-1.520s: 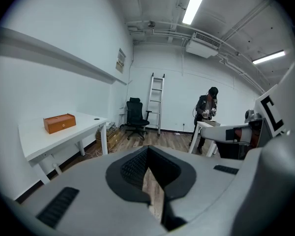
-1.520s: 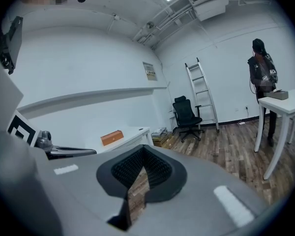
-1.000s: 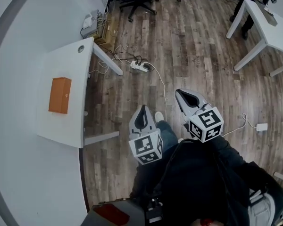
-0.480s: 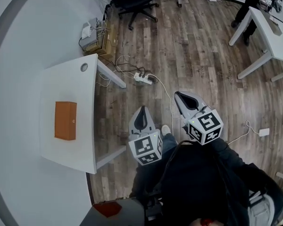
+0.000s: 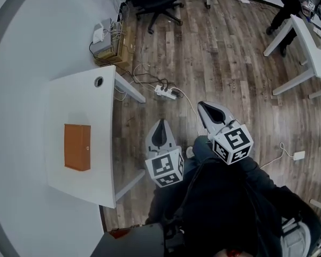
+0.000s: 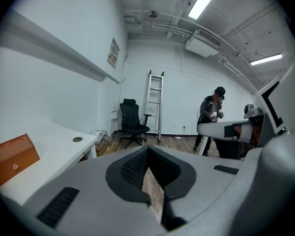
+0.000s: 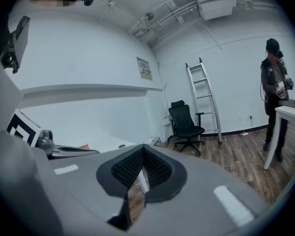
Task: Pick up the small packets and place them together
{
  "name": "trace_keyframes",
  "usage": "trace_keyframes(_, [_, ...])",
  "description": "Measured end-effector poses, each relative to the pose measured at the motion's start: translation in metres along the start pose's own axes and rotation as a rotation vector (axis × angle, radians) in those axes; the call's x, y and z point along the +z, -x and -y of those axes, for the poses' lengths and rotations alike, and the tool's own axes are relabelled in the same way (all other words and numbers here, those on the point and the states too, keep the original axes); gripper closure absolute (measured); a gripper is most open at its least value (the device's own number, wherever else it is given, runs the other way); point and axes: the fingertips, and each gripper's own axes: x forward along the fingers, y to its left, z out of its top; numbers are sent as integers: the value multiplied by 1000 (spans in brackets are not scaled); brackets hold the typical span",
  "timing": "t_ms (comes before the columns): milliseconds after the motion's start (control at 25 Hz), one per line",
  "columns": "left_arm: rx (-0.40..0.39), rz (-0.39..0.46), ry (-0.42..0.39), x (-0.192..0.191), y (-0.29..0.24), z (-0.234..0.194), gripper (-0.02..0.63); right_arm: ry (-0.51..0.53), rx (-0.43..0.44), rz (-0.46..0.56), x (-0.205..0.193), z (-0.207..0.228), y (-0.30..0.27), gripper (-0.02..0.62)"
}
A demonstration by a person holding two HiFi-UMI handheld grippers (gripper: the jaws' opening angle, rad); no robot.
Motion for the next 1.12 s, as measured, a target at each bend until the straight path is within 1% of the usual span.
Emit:
trace_keyframes(160, [46, -7, 28, -1, -11, -23, 609, 16, 36, -22, 1, -4, -33, 594])
trace_keyframes(280, [105, -5, 62, -1, -22, -50, 609, 37, 82, -33, 5, -9, -67, 594])
trace_keyframes(360, [153, -1, 81, 5, -31, -68, 609, 50, 126, -46, 11, -14, -92, 594])
trace_keyframes(520, [260, 24, 120, 28, -45, -103, 609, 102, 249, -92, 27, -28, -145, 594])
trace_keyframes(600, [326, 39, 144, 38, -48, -128, 609, 130, 315, -109, 35, -42, -174, 594])
trace_keyframes(760, [482, 63, 220, 45, -41, -170, 609, 169, 463, -138, 45, -73, -221, 594])
trace_keyframes(920, [649, 74, 274, 43, -22, -190, 609, 204, 626, -164, 46, -104, -247, 594])
trace_keyframes(1120, [842, 90, 339, 32, 16, -217, 609, 249, 826, -208, 33, -161, -265, 594])
